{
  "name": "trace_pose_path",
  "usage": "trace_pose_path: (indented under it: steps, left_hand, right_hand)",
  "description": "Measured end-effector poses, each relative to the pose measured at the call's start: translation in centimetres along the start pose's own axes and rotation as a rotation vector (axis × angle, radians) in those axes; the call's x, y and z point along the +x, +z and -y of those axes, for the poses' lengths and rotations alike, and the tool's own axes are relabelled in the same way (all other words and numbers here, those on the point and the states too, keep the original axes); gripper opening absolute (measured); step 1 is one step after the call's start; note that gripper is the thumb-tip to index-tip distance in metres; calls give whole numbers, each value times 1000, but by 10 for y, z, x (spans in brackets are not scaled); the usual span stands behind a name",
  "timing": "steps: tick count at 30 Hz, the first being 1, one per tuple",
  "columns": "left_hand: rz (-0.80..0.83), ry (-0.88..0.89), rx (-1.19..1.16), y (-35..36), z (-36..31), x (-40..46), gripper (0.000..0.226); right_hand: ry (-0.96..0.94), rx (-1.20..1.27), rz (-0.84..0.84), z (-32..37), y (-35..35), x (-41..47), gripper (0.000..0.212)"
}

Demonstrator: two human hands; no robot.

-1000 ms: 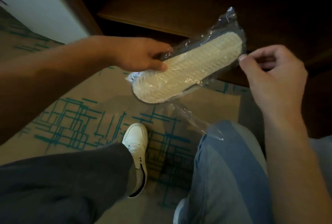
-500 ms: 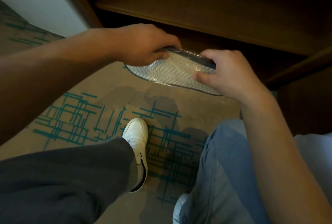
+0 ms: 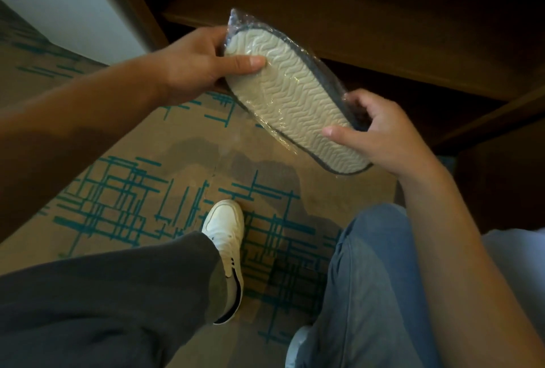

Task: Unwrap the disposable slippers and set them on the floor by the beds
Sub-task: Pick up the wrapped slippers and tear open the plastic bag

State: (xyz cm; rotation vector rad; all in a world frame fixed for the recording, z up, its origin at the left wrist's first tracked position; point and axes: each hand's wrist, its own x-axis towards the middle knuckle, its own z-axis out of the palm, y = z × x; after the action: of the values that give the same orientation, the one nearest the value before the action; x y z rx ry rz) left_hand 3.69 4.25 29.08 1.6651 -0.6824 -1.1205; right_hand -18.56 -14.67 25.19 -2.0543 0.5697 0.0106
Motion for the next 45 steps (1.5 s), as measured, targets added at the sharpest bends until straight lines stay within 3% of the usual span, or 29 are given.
trace_pose_path:
  steps: [4,6,10,13,16,18,21,26,31,33,36,39,45]
  left_hand:
    - [24,40,235,7,-8,-1,22]
    - [65,68,309,13,-15,0,21]
    - [61,128,305,20,-20,1,26]
    - [29,97,143,18,-8,4,39]
    - [127,-31,-14,9,6,6,49]
    - [141,-76,87,2,11,5,48]
    - [86,-52,256,-1,12,5,28]
    - [-45,-1,201,5,5,11,8]
    - [-213,101,194,11,6,17,16]
    - [-254,152,30,16,3,18,19]
    - [-142,114,-243,27,-9,15,25]
    - [36,188,-154,39,-11,9,34]
    - [96,183,8,48,-1,13,45]
  right_hand:
    - [-77,-8,-46,23,0,8,74]
    - [-111,70,-20,36,5,15,77]
    - [-45,281,74,43,22,25,47]
    - [-65,365,34,41,27,25,29]
    - [-118,469,-50,40,23,26,24]
    - [-128,484,-100,38,20,25,22]
    - [-74,451,-199,27,20,22,24]
    - [-21,350,-332,14,33,19,28]
    - [-46,698,-270,15,33,15,20]
    - [-32,884,-196,16,34,13,19]
    - [-16,1102,-156,18,36,13,20]
    - [-24,1220,-175,22,36,15,24]
    - [-47,1227,-204,29,40,15,28]
